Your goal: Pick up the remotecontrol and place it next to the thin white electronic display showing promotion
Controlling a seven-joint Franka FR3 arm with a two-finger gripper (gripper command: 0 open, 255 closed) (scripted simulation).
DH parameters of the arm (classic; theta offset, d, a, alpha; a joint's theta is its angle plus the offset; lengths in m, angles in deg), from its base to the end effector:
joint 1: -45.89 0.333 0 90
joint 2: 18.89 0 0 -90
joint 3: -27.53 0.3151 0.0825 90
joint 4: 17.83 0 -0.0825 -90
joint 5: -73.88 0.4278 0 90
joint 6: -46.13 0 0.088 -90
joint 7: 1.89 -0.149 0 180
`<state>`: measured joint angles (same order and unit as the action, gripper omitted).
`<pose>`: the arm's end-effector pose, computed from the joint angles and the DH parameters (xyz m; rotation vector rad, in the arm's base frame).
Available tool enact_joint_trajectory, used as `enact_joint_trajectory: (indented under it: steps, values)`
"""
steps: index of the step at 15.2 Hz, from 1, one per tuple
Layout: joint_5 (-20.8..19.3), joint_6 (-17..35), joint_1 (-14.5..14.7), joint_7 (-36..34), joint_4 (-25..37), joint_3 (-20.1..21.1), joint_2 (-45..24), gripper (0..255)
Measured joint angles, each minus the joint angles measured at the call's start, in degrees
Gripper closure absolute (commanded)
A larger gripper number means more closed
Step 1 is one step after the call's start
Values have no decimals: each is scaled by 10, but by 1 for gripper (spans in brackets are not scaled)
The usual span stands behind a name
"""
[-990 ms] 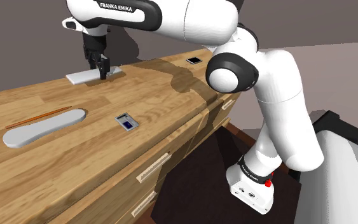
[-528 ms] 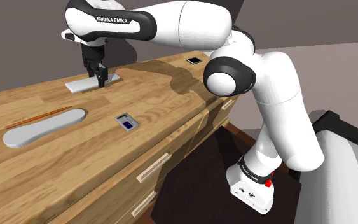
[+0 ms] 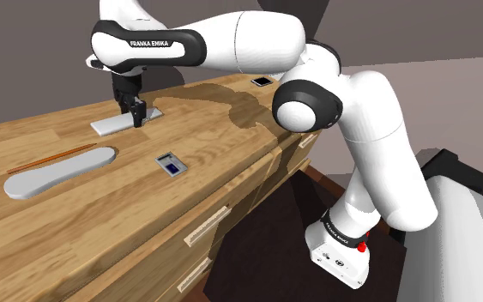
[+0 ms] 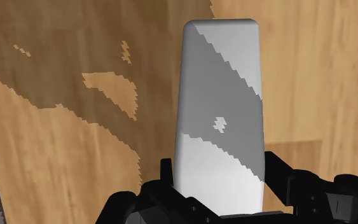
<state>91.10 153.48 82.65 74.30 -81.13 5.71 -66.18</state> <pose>0.7360 0.3149 0.2858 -2.1670 -2.2588 0.0019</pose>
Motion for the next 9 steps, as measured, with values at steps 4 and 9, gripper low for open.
enact_joint_trajectory:
  steps: [4,9]
  values:
    - [0,2,0,0,-1,0,0,255]
    - [0,2,0,0,-2,0,0,0]
